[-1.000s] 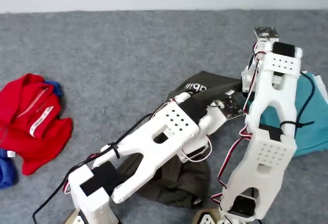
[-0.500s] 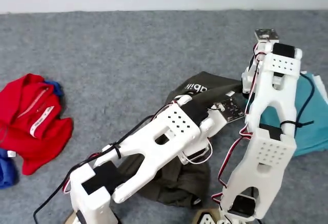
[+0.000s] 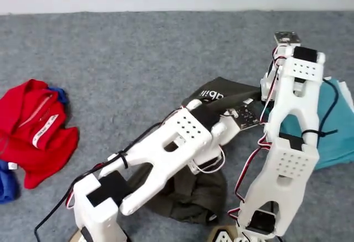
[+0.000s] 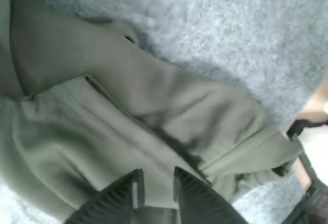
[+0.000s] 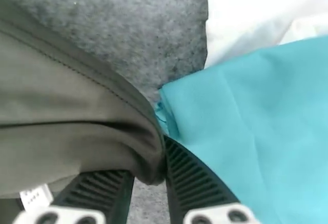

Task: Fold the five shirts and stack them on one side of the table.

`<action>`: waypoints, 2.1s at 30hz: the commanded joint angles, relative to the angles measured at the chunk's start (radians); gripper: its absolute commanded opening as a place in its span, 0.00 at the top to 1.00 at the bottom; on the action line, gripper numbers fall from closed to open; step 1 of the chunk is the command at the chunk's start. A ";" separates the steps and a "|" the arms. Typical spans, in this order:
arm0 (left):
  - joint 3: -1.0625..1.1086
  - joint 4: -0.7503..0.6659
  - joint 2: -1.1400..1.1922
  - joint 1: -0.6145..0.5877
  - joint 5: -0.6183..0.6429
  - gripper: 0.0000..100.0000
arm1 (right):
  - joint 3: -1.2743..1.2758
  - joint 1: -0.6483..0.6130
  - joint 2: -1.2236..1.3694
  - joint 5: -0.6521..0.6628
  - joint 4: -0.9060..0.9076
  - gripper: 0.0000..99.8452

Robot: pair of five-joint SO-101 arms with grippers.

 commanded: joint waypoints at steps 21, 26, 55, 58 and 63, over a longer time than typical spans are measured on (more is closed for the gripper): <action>0.130 0.087 -0.003 -0.160 -0.041 0.90 | -0.049 0.113 -0.042 0.012 -0.041 0.99; 0.133 0.089 -0.031 -0.011 -0.034 0.90 | -0.049 0.116 -0.042 0.012 -0.045 0.99; 0.120 0.089 -0.219 0.011 -0.041 0.90 | -0.049 0.171 -0.033 0.048 -0.042 0.99; 0.102 0.089 -0.267 -0.118 -0.041 0.90 | -0.049 0.170 -0.033 0.046 -0.047 0.99; 0.101 0.091 -0.321 -0.203 -0.035 0.90 | -0.049 0.171 -0.031 0.046 -0.047 0.99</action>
